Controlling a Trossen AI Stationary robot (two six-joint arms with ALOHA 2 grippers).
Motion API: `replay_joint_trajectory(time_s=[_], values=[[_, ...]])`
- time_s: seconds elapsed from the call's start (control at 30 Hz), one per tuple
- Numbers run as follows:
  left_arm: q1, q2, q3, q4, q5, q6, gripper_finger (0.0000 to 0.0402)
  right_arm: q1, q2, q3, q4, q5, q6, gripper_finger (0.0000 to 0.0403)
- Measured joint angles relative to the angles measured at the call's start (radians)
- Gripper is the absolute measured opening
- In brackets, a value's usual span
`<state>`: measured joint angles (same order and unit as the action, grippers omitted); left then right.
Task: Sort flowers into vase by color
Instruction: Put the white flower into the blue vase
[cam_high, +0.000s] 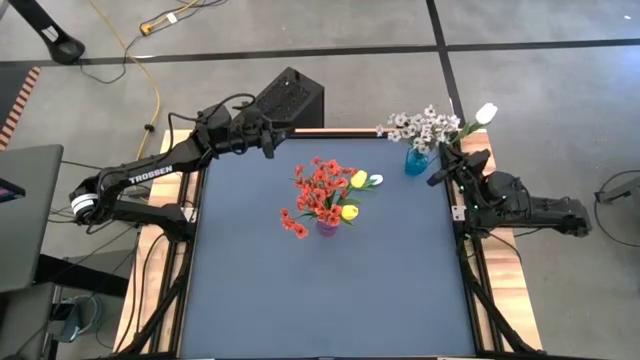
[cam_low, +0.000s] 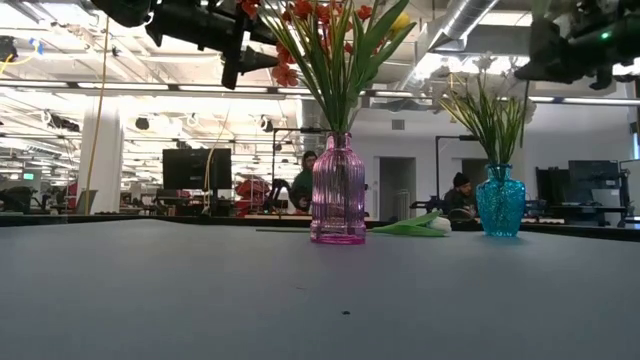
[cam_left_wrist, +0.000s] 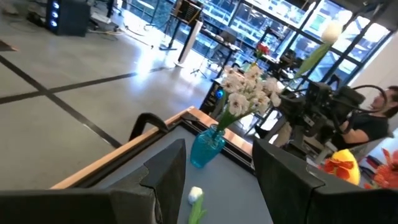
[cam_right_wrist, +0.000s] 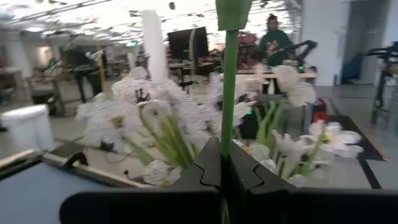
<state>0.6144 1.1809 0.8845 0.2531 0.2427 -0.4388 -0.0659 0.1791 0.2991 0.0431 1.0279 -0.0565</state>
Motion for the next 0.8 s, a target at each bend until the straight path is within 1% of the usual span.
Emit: replay_joint_trajectory(time_s=[0.1, 0.3, 0.53, 0.7, 0.8], values=[[0.0, 0.0, 0.0, 0.0, -0.014, 0.013, 0.0174, -0.046, 0.011, -0.026, 0.05, 0.0, 0.004, 0.0024], [0.0, 0.0, 0.0, 0.0, -0.016, 0.021, 0.0174, -0.173, 0.045, -0.137, 0.29, -0.015, 0.002, 0.0024], [-0.024, 0.0, 0.0, -0.001, -0.004, 0.008, 0.0174, -0.309, 0.081, -0.207, 0.467, -0.116, 0.012, 0.0024], [-0.041, 0.0, 0.0, -0.006, -0.01, 0.008, 0.0174, -0.383, 0.133, -0.214, 0.491, -0.188, 0.066, 0.0024], [-0.046, 0.0, 0.0, -0.014, -0.013, 0.007, 0.0174, -0.406, 0.166, -0.215, 0.495, -0.197, 0.083, 0.0024]])
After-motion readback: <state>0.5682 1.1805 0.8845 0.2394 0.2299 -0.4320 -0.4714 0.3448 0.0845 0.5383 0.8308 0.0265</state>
